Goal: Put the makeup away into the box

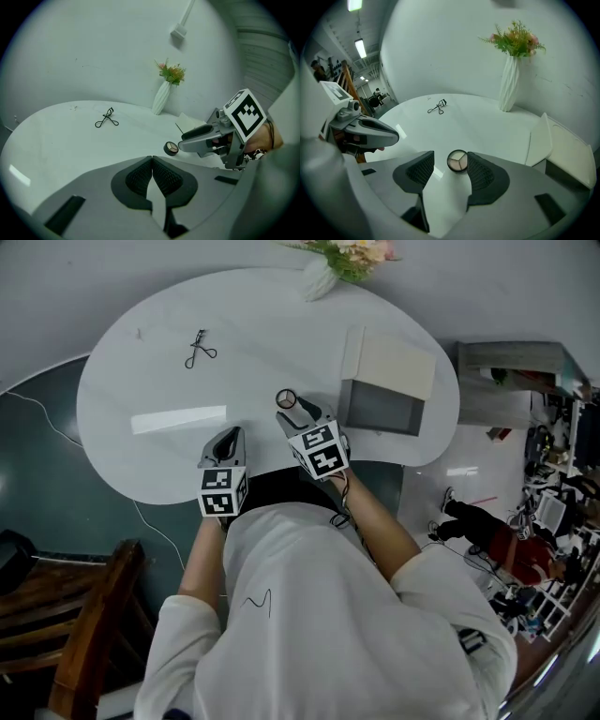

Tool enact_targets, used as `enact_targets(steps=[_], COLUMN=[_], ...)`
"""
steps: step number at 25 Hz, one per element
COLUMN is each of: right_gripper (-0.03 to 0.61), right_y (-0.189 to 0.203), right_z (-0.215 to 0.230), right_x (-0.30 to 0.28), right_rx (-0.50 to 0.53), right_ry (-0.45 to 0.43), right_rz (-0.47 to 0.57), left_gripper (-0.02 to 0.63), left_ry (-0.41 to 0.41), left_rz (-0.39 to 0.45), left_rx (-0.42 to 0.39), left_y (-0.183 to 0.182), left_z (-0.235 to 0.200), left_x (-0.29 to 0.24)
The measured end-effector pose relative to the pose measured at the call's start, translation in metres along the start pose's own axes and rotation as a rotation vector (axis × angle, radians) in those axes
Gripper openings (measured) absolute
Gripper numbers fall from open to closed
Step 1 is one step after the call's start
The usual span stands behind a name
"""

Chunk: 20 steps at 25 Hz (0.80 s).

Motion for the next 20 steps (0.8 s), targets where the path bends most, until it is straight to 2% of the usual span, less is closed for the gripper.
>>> enact_targets(steps=[9,20], right_gripper=[0.267,0.271], right_y=[0.006,0.012], right_z=[0.008,0.019], right_x=[-0.034,-0.058], right_rx=[-0.053,-0.081], right_ry=[0.035,0.072], right_rz=[-0.066,-0.107], left_gripper=[0.018,0.018], left_ry=[0.035,0.036], left_rz=[-0.010,-0.024], left_rx=[0.012,0.017], left_y=[0.005,0.006], left_z=[-0.011,-0.019], left_x=[-0.010,-0.014])
Point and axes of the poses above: the fingertips, and each gripper's own axes: x backward along the fingers, z to its right, y out of its underside, the point moved 4 cm from there along x, backward along the fingers, and after that the axes turned 12 degrees about -x, right-handed, at the moved point
